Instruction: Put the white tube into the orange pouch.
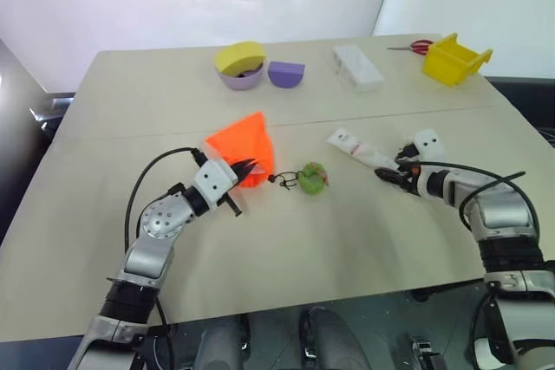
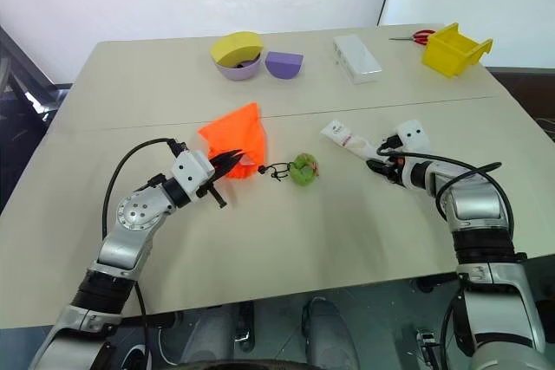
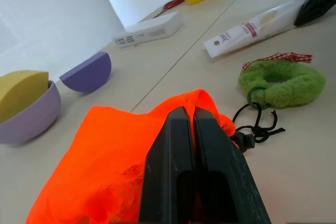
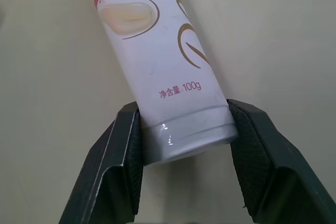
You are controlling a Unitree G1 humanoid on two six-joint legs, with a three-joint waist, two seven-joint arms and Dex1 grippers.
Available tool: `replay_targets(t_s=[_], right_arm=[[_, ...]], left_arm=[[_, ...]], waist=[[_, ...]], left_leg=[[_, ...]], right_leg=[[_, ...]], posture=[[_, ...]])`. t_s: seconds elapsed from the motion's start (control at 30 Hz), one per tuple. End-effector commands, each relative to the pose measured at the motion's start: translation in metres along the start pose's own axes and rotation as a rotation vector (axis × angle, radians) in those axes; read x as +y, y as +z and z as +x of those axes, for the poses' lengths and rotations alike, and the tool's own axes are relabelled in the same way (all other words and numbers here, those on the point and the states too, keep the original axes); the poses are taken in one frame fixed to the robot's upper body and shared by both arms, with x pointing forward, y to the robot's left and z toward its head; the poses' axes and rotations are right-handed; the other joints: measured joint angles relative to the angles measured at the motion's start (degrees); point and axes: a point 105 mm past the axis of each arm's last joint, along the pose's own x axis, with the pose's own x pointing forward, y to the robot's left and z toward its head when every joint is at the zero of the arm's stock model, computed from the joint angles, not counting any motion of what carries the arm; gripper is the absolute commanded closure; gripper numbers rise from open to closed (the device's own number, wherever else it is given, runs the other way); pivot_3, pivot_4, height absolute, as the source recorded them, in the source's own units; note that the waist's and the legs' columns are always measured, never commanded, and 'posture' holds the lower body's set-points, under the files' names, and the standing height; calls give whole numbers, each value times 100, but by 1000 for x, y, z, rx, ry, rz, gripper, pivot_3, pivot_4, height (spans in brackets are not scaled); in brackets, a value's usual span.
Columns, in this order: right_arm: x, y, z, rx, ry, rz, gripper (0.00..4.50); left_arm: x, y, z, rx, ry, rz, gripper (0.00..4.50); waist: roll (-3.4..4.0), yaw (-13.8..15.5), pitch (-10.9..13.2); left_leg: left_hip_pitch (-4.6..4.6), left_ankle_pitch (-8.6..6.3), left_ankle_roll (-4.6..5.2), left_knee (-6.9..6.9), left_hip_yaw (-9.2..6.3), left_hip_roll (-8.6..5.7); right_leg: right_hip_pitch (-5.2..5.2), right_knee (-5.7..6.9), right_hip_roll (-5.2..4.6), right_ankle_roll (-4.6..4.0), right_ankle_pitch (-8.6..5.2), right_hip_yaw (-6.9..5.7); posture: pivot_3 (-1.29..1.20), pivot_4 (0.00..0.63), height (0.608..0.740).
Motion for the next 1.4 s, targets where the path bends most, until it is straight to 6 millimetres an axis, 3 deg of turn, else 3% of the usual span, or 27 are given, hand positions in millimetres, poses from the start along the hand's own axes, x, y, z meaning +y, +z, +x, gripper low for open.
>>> replay_targets(t_s=[0.03,0.17,0.3,0.37,0.47,0.53,0.57,0.83,0.97,1.13,1.27,1.4], right_arm=[[6,21,-10,-93,26,-49,2720],[50,46,-45,-250,256,-90,2720],[103,32,-71,-205,492,-135,2720],[121,30,-78,-204,565,-119,2720],[142,18,-69,-144,577,-190,2720],[142,19,-43,-161,451,-173,2720],[148,17,-39,-161,456,-197,2720],[167,16,-17,-157,439,-204,2720],[160,27,-4,-196,353,-172,2720],[153,30,-2,-202,318,-147,2720],[170,28,0,-191,360,-138,2720],[195,40,10,-209,376,-43,2720]], left_arm=[[2,12,1,-39,6,32,4500],[5,12,4,-32,12,42,4500],[8,13,4,-29,16,41,4500],[9,13,4,-28,18,38,4500],[15,13,5,-17,23,30,4500],[17,15,6,-10,8,39,4500],[17,16,6,-6,2,41,4500],[14,16,2,7,-22,36,4500],[8,14,0,19,-44,36,4500],[6,12,-5,34,-58,47,4500],[7,8,-5,49,-54,45,4500],[3,4,-4,59,-56,36,4500]], waist=[[0,1,0],[1,17,0],[0,17,0],[0,5,0],[0,-15,0],[-13,-29,-4],[-12,-23,-4],[-7,-1,-6],[-7,-3,-6],[-7,6,-6],[-7,1,-6],[-7,-34,-6]], left_leg=[[0,0,0,-1,0,0],[-7,0,0,-4,-1,0],[-7,-3,4,-5,-6,1],[-6,-4,5,-2,-7,2],[-1,-4,4,2,-4,1],[2,-5,2,3,-4,2],[2,-7,0,3,-6,3],[-19,-10,14,0,7,-1],[-19,-9,13,-4,6,3],[-21,-9,14,-2,9,-1],[-20,-10,14,-3,10,0],[-18,-9,13,-5,9,6]], right_leg=[[0,0,0,1,0,0],[-7,0,0,5,1,0],[-4,-1,-1,11,-3,-1],[-1,-4,-4,8,-4,-1],[1,-5,-15,-14,-11,2],[2,-5,-18,-19,-7,1],[-1,-6,-18,-26,-2,-1],[-11,-33,-30,-25,6,-6],[-17,-26,-20,-20,4,-6],[-17,-27,-18,-20,4,-6],[-17,-26,-26,-20,4,-5],[-21,-22,-20,-20,4,-2]], posture=[[0,150,740],[0,150,740],[0,150,740],[0,150,740],[0,150,740],[0,150,740],[0,150,740],[0,150,740],[0,150,740],[0,150,740],[0,150,740],[0,150,740]])
